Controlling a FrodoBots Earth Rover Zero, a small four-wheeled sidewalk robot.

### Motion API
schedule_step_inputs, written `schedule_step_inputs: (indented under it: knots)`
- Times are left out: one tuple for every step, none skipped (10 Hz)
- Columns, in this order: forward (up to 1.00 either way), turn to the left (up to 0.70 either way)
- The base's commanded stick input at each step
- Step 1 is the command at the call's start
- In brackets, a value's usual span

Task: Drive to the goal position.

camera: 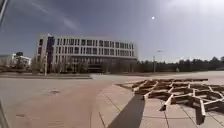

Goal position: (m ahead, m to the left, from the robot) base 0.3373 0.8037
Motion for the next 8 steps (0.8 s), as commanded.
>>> schedule_step_inputs:
  knots:
    - [0.05,0.00]
    - [0.05,0.00]
    - [0.05,0.00]
    - [0.05,0.00]
    - [0.05,0.00]
    - [0.05,0.00]
    - [0.05,0.00]
    - [0.05,0.00]
